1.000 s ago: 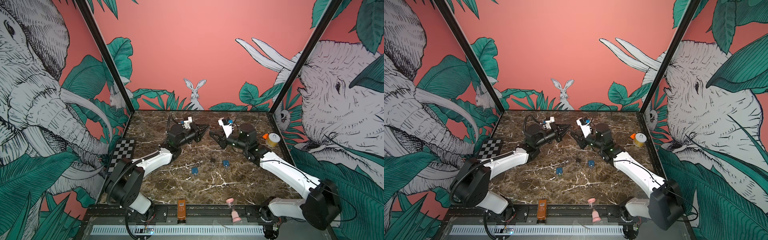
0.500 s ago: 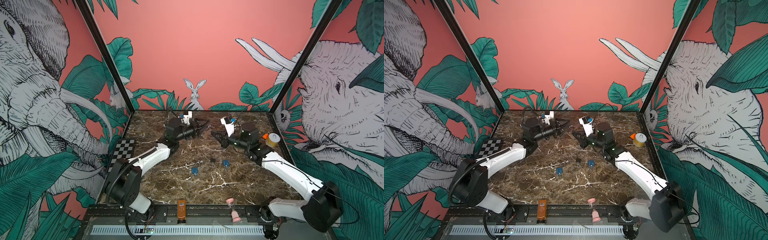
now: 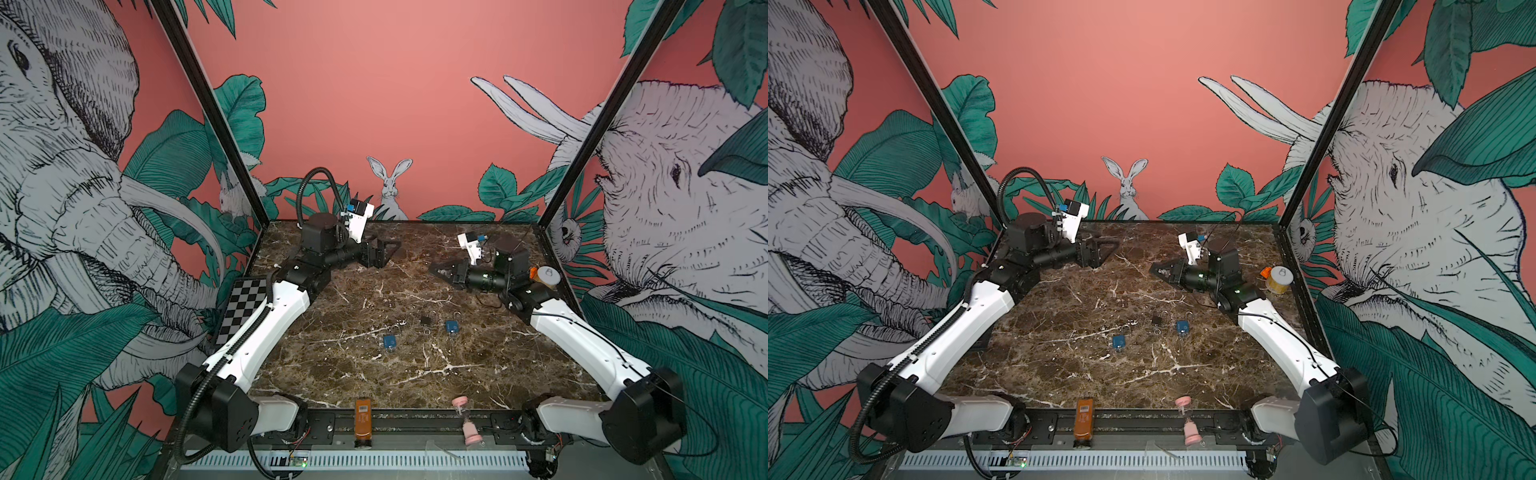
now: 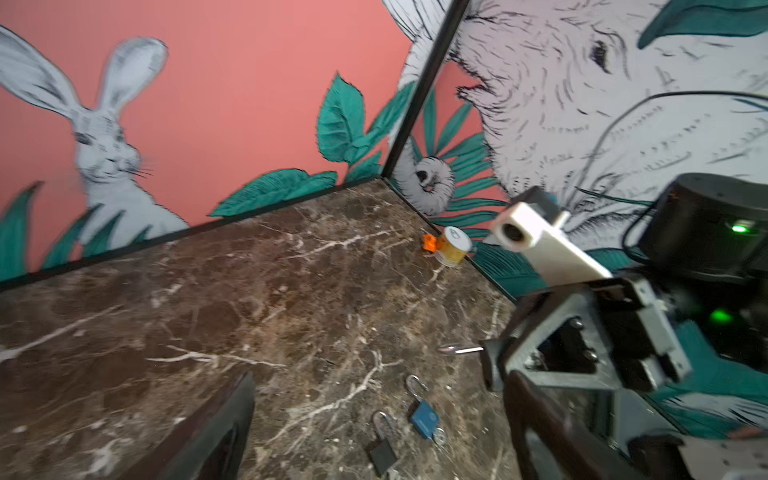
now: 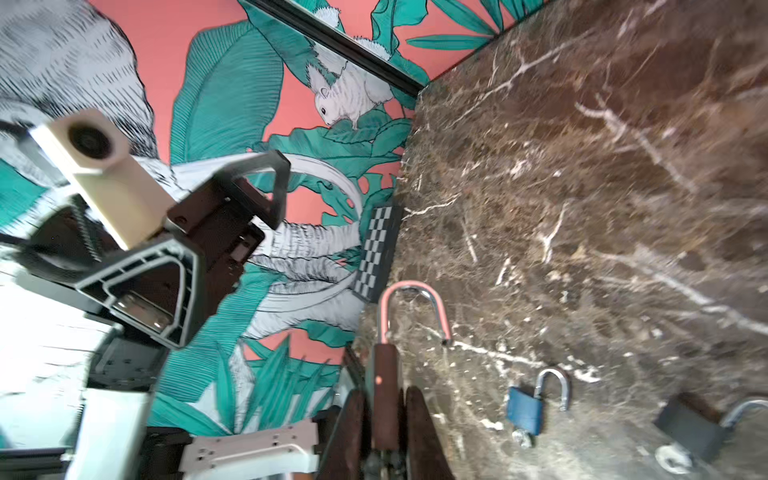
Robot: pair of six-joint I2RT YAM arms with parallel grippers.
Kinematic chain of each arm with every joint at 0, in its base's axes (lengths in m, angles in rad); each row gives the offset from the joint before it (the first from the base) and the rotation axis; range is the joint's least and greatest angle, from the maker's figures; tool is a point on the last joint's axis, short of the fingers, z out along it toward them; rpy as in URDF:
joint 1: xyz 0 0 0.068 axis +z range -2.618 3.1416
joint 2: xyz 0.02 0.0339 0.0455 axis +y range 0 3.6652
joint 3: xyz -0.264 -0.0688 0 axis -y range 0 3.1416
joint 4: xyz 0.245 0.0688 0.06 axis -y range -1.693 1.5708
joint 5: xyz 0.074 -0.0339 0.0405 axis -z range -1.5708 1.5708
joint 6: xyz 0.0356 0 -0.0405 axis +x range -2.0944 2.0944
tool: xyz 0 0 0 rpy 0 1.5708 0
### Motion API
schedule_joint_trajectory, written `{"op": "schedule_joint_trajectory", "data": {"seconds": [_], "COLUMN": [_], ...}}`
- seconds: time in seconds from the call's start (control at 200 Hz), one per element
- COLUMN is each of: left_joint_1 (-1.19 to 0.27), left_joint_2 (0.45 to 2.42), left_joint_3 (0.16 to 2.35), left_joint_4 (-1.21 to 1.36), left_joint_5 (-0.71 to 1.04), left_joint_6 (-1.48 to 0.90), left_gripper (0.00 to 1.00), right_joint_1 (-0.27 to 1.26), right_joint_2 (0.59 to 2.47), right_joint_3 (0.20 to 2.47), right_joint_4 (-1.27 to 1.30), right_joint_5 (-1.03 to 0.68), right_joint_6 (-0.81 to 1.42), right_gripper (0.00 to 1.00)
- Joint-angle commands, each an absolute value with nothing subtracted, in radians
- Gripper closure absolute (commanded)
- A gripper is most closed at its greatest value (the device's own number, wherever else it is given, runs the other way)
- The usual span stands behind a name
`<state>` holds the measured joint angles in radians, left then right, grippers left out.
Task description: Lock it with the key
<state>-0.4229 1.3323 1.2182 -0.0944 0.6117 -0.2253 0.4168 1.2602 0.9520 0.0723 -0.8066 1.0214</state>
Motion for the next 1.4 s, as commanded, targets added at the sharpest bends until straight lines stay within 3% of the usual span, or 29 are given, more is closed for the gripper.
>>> {"op": "schedule_joint_trajectory", "data": {"seconds": [0.0, 0.2, 0.565, 1.225, 1.395], "left_joint_1": [-0.427, -0.428, -0.507, -0.547, -0.557], "left_joint_2": [1.36, 1.4, 1.451, 1.501, 1.485], "left_joint_3": [1.173, 1.165, 1.162, 1.178, 1.152], "left_joint_4": [0.022, 0.114, 0.252, 0.235, 0.246], "left_joint_5": [0.847, 0.954, 1.008, 1.007, 1.01], "left_joint_6": [-0.221, -0.319, -0.422, -0.463, -0.483], "left_gripper": [0.12, 0.27, 0.31, 0.59, 0.61], "right_joint_1": [0.413, 0.42, 0.43, 0.43, 0.428], "right_joint_2": [1.224, 1.204, 1.204, 1.19, 1.192], "right_joint_3": [0.937, 0.92, 0.905, 0.922, 0.92], "right_joint_4": [0.299, 0.308, 0.32, 0.225, 0.234], "right_joint_5": [-0.916, -0.943, -0.975, -0.922, -0.91], "right_joint_6": [1.242, 1.224, 1.209, 1.04, 1.03], "right_gripper": [1.0, 1.0, 1.0, 1.0, 1.0]}}
